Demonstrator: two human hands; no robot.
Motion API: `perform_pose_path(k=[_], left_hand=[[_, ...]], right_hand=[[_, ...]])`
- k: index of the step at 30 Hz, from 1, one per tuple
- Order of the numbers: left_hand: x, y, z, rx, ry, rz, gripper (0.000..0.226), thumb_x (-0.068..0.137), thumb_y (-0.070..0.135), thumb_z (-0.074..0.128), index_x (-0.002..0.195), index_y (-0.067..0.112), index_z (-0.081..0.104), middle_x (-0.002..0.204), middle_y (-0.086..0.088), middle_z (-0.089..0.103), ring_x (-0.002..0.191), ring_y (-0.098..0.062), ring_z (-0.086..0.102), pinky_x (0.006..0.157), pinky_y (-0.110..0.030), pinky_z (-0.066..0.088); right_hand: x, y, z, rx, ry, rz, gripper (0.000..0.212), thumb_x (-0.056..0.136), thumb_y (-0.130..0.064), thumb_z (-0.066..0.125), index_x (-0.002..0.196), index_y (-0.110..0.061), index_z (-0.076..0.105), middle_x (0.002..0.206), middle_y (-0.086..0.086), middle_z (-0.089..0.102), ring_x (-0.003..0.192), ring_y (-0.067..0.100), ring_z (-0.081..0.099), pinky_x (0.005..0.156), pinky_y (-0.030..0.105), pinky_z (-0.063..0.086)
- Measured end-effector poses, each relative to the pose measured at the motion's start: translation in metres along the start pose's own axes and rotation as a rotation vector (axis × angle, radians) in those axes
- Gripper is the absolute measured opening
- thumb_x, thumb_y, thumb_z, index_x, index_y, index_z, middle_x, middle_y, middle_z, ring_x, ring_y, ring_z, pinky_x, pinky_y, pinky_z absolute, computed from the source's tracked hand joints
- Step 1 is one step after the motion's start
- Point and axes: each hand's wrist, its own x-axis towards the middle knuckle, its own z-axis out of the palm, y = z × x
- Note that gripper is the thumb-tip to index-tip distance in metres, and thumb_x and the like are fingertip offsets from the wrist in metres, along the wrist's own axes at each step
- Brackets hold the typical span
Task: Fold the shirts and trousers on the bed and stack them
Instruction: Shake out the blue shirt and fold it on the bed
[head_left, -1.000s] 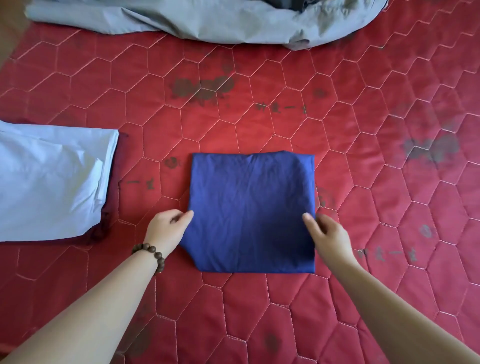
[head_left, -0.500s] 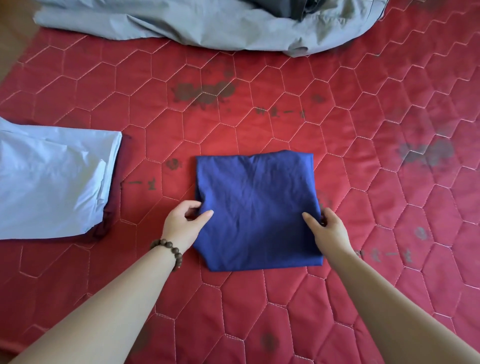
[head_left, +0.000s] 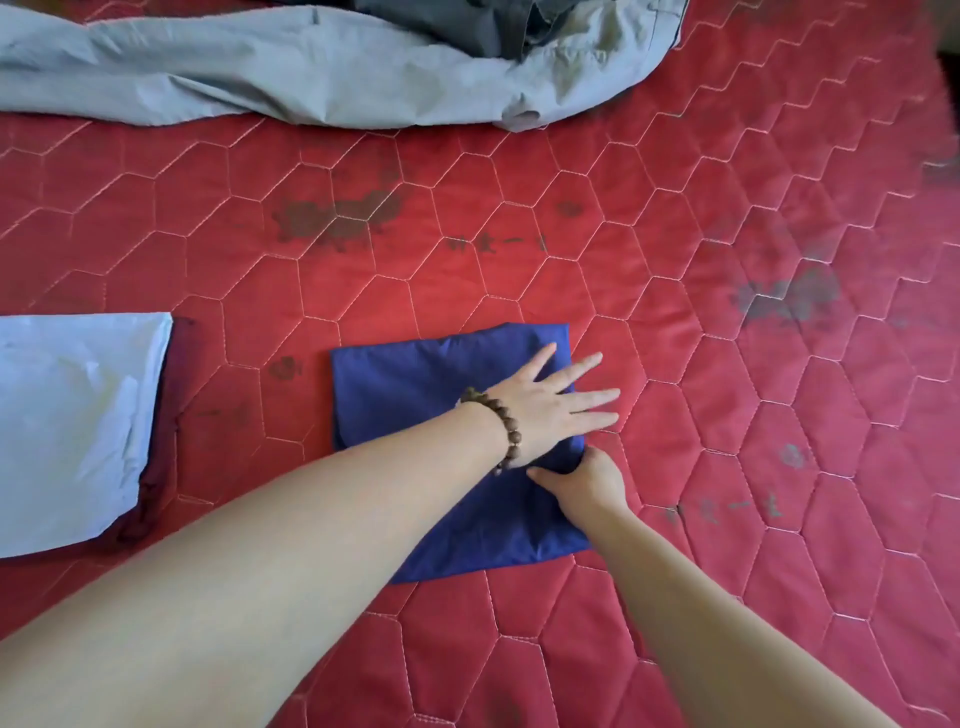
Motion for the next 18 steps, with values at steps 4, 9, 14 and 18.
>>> perform_pose_path(k=[4,9,14,18], left_hand=[[0.019,-0.019,-0.011,0.033,-0.258,-0.014,0.066,0.076,0.003,0.067,0.134,0.023,0.042,0.138,0.005,0.048,0.142,-0.022,0.023,0.113,-0.066,-0.001],[-0.004,-0.029,0.001,0.152,-0.263,-0.139,0.021,0.082,0.023,0.063,0.102,0.027,0.057,0.100,0.005,0.065,0.097,-0.020,0.058,0.106,-0.046,0.019],[-0.037,-0.041,0.018,0.048,-0.115,-0.097,0.016,0.084,0.040,0.052,0.089,0.026,0.059,0.098,0.005,0.056,0.101,-0.020,0.051,0.098,-0.039,0.029],[-0.061,-0.055,0.014,-0.461,-0.139,-0.261,0.024,0.078,0.033,0.064,0.074,0.023,0.043,0.071,0.008,0.049,0.078,-0.027,0.057,0.063,-0.030,0.036]], right_hand=[[-0.003,0.005,-0.001,0.085,0.004,-0.122,0.019,0.079,-0.022,0.070,0.082,-0.022,0.051,0.077,-0.006,0.058,0.076,0.019,0.055,0.058,0.022,0.036],[0.003,-0.001,-0.018,-0.068,-0.043,-0.318,0.024,0.083,-0.016,0.064,0.076,-0.018,0.042,0.069,-0.008,0.050,0.070,0.021,0.047,0.054,0.027,0.028],[0.018,-0.026,-0.041,-0.312,-0.128,-0.528,0.017,0.085,-0.020,0.064,0.098,-0.011,0.057,0.096,0.009,0.066,0.090,0.030,0.057,0.075,0.038,0.047],[0.018,-0.049,-0.056,-0.375,-0.177,-0.643,0.012,0.084,-0.020,0.066,0.087,-0.013,0.056,0.085,0.000,0.062,0.084,0.026,0.054,0.070,0.035,0.039]])
